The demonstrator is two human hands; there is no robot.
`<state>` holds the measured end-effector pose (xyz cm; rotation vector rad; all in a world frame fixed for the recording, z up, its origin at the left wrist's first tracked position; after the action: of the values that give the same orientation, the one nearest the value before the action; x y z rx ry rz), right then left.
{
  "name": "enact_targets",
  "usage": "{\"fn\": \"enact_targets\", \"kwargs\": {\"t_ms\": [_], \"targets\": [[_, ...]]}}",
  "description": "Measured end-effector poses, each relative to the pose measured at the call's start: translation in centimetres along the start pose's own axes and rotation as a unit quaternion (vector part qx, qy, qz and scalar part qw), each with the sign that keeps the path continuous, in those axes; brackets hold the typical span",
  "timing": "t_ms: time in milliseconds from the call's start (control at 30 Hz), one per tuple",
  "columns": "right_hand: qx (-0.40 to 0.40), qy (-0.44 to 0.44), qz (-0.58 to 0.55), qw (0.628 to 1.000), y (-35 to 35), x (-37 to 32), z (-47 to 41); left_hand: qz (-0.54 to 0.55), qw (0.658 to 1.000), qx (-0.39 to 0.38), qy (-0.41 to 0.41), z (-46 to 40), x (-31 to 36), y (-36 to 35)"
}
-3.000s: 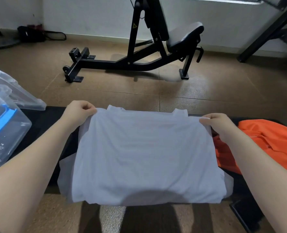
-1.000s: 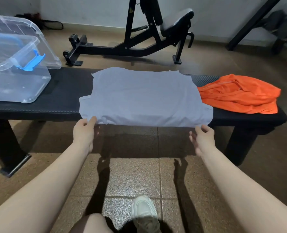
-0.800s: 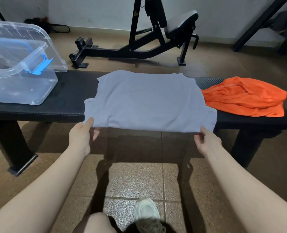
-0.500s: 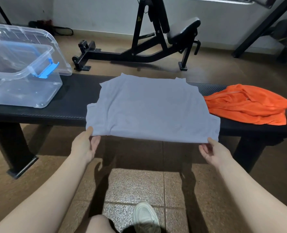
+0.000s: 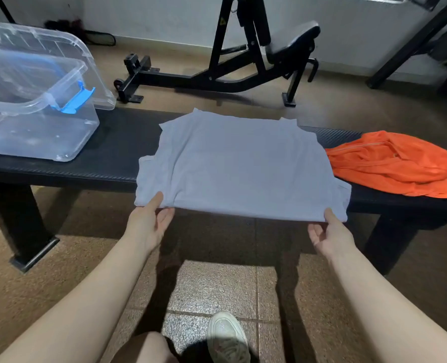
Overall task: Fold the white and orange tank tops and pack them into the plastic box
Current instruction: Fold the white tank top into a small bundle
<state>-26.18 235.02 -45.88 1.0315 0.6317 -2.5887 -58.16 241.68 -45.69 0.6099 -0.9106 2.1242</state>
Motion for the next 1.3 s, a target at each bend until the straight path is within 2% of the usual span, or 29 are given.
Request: {"fn": "enact_targets", "kwargs": {"t_ms": [167,333,567,867,967,1067,1200,1300], "targets": [[0.015,0.076,0.081,0.994,1.4,-1.2,1.3,-0.051,0.99,0.069,-0.113,2.0,0.3,0.7],[0.038,0.107,0.104,0.988,2.4,-2.1,4.7,-0.072,0.978,0.103,-0.164,4.9,1.2,0.4],[0.035,0.137,0.067,0.988,3.0,-4.3,6.3,-0.023,0.986,0.066,-0.15,7.4,2.7,-1.0],[0.008,0.204,0.026,0.979,-2.5,-8.5,3.6,-0.007,0.981,0.085,-0.173,5.4,6.2,-5.9],[0.007,0.2,0.045,0.979,-4.8,-9.5,1.1,-0.025,0.975,0.115,-0.19,3.5,7.1,-7.7],[0.014,0.192,0.07,0.979,-7.3,-10.5,-1.9,-0.088,0.956,0.168,-0.224,1.1,8.6,-9.9],[0.018,0.192,0.141,0.971,-10.6,-11.8,-6.0,-0.087,0.965,0.121,-0.216,-3.6,10.1,-12.2],[0.021,0.194,0.184,0.963,-12.7,-12.5,-8.5,-0.096,0.964,0.137,-0.206,-6.5,10.4,-13.9]]}}
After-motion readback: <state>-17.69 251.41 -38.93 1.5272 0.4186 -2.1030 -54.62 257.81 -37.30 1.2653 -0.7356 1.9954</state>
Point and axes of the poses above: each hand's wrist, its own z-axis away from the middle knuckle, its own y-axis out of the back of the hand, x = y × z, the point moved 1 cm from there along -z, towards the middle knuckle
